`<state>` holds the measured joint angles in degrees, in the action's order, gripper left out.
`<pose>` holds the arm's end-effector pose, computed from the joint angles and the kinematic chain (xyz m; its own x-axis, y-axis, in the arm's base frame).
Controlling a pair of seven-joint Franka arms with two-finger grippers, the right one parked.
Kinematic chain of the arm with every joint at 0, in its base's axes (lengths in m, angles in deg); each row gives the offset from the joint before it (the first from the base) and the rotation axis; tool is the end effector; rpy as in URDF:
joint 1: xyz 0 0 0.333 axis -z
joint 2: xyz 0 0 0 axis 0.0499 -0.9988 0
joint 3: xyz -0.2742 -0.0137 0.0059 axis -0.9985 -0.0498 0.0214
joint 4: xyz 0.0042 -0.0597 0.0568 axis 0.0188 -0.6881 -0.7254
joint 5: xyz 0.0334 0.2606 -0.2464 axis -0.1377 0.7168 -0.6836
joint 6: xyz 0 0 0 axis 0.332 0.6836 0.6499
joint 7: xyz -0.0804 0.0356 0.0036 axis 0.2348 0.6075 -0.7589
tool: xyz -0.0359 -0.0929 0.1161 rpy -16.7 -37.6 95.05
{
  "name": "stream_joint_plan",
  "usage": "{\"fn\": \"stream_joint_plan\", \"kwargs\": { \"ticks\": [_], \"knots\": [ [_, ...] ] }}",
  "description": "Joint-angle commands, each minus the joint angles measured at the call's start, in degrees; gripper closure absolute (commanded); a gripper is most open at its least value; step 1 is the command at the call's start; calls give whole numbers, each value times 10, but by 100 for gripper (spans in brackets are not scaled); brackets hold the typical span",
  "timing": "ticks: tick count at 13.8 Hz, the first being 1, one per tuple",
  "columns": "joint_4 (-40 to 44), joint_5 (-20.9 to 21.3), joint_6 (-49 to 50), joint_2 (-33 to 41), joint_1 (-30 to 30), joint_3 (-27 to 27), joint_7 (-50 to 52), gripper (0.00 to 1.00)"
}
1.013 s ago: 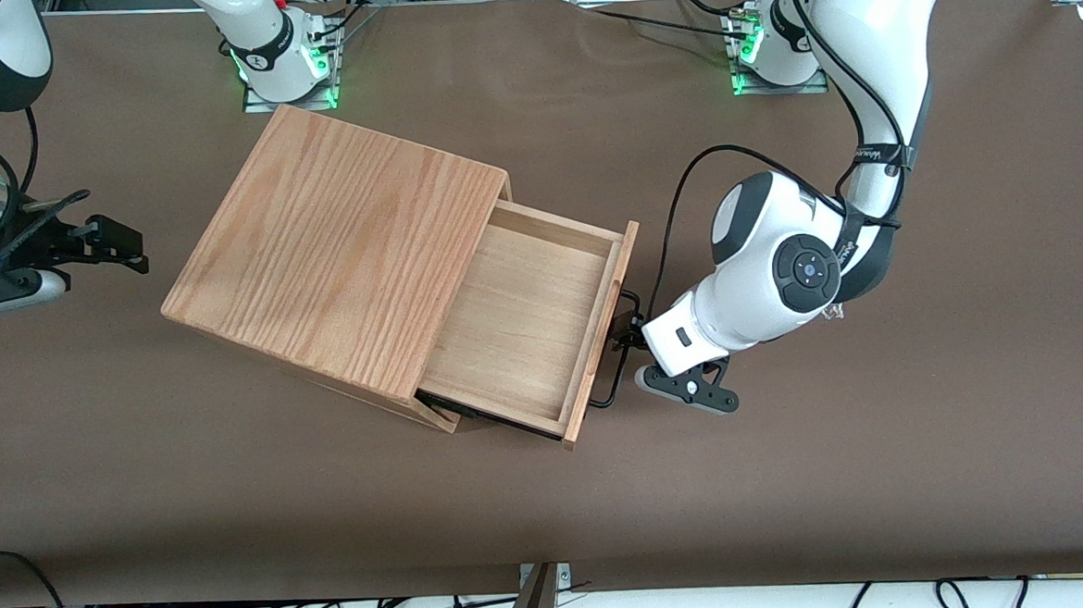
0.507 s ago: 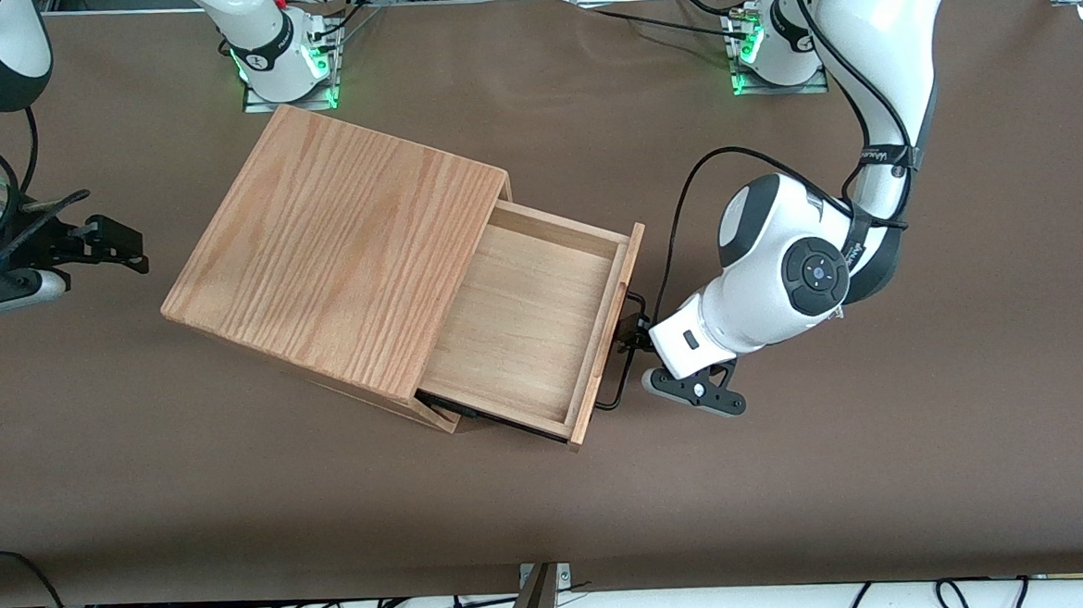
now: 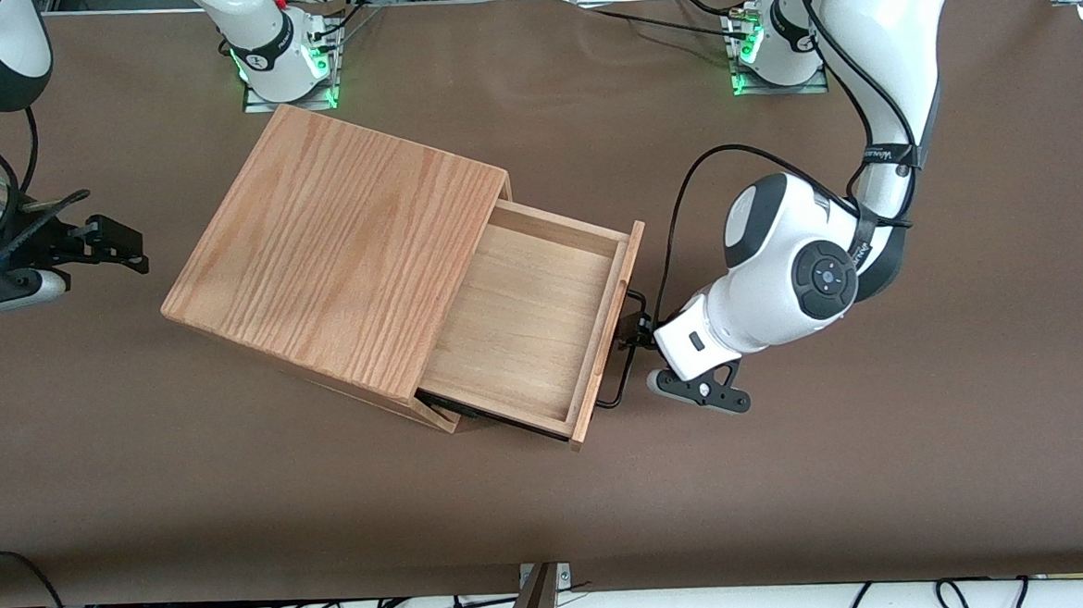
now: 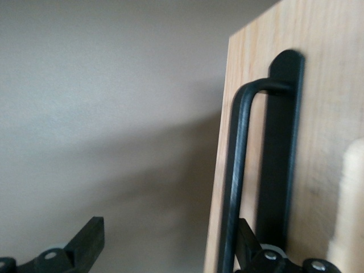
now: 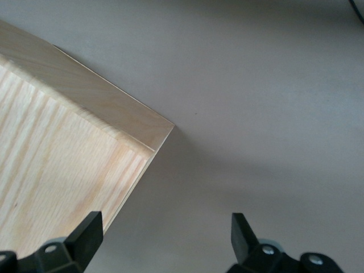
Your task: Open top drawer with left arm
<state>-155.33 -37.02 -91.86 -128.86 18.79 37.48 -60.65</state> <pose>0.6311 -0.3001 0.3101 0.9819 -0.1884 0.0190 -0.1823 -0.9136 0.3634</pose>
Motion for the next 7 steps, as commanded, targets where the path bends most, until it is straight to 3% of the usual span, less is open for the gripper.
{"fn": "stream_joint_plan", "kwargs": {
  "ticks": [1, 4, 7],
  "knots": [
    [-3, -35, 19, 25, -9, -4, 16, 0],
    [-2, -72, 38, 35, -19, -5, 17, 0],
    [-2, -67, 102, 77, -36, -2, 16, 0]
  ]
}}
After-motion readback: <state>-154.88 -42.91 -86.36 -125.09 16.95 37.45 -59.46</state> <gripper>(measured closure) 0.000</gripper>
